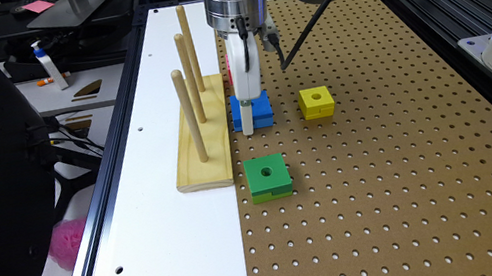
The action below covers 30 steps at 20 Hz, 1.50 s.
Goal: Pick up blue block.
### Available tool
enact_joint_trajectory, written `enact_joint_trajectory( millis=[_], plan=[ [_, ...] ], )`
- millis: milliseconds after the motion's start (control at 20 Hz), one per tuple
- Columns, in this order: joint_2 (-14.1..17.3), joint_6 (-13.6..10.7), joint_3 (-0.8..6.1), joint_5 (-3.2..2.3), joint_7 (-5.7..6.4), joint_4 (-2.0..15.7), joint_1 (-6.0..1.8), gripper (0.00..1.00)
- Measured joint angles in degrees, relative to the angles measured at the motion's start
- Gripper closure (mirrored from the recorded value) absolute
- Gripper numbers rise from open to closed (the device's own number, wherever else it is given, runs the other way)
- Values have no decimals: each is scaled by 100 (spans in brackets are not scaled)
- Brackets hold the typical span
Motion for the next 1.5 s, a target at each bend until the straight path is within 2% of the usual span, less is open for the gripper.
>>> enact_joint_trajectory(
  millis=[550, 650, 1150, 1350, 1500],
  plan=[
    [-2, -1, 0, 0, 1, 0, 0, 100],
    [-78, -53, -2, 0, 1, -2, -6, 100],
    [-1008, -1035, 4, 4, 6, -16, -19, 100],
    [-1228, -1244, 6, 5, 7, -11, -19, 100],
    [-1485, -1492, 9, 8, 9, -13, -19, 100]
  ],
)
